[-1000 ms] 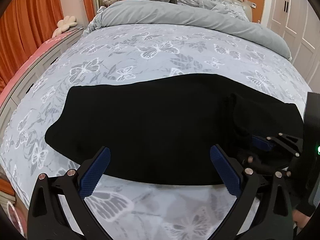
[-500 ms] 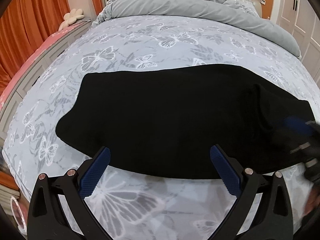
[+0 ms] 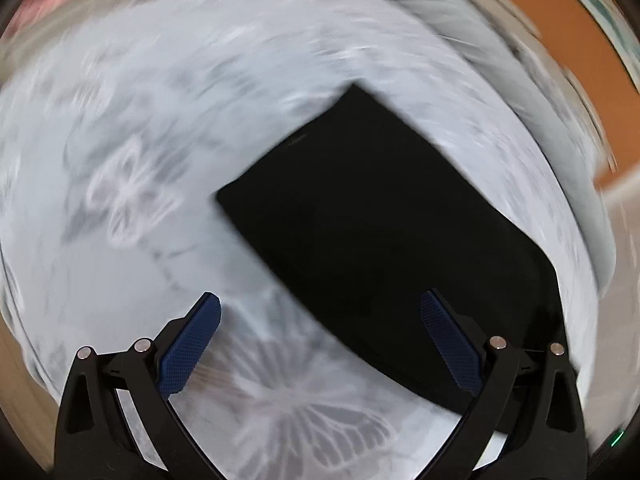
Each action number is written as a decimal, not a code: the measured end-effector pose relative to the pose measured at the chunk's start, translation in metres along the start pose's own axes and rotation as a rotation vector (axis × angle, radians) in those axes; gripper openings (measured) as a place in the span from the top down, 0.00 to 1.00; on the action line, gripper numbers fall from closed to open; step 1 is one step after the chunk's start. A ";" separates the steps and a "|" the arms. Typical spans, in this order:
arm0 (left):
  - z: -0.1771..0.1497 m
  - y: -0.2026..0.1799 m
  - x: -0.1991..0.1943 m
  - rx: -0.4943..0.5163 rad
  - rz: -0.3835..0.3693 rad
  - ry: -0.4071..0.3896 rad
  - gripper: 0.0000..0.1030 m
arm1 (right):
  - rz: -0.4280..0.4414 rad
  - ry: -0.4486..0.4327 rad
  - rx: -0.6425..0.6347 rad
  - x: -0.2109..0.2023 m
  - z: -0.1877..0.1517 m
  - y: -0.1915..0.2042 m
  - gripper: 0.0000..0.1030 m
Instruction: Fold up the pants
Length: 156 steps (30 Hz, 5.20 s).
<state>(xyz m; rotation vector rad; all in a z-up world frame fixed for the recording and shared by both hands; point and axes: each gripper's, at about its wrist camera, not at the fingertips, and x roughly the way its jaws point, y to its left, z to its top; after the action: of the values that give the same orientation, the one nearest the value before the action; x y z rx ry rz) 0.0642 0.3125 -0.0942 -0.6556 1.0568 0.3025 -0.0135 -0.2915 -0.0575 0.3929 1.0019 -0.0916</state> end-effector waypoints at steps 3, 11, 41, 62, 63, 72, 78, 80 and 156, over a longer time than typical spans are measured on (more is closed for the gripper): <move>0.000 -0.002 0.012 -0.017 0.028 0.005 0.05 | 0.063 0.073 0.009 0.015 -0.016 0.001 0.29; -0.005 -0.044 0.022 0.129 0.057 -0.089 0.54 | 0.158 0.056 0.003 0.022 -0.027 0.023 0.79; -0.039 -0.009 -0.016 0.065 -0.050 0.073 0.24 | 0.148 -0.004 -0.779 -0.022 -0.129 0.193 0.47; -0.038 -0.010 -0.010 0.067 -0.056 0.075 0.26 | 0.226 -0.006 -0.640 -0.004 -0.098 0.227 0.53; -0.037 -0.009 -0.011 0.052 -0.063 0.068 0.35 | 0.226 -0.061 -0.617 -0.017 -0.091 0.218 0.34; -0.045 -0.046 -0.047 0.148 -0.079 -0.076 0.83 | 0.038 -0.169 -0.175 -0.050 -0.022 0.076 0.26; -0.096 -0.144 -0.110 0.421 -0.157 -0.300 0.71 | 0.029 -0.180 -0.072 -0.056 -0.012 0.035 0.26; -0.131 -0.182 -0.110 0.576 -0.222 -0.288 0.14 | 0.015 -0.175 -0.086 -0.055 -0.014 0.035 0.26; -0.186 -0.236 -0.037 0.701 -0.120 -0.110 0.05 | 0.070 -0.029 -0.154 -0.002 0.007 0.007 0.58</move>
<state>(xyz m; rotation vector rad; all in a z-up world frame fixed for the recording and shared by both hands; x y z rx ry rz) 0.0406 0.0152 -0.0398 -0.0673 0.9315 -0.1402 -0.0077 -0.2873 -0.0503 0.2843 0.9590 0.0427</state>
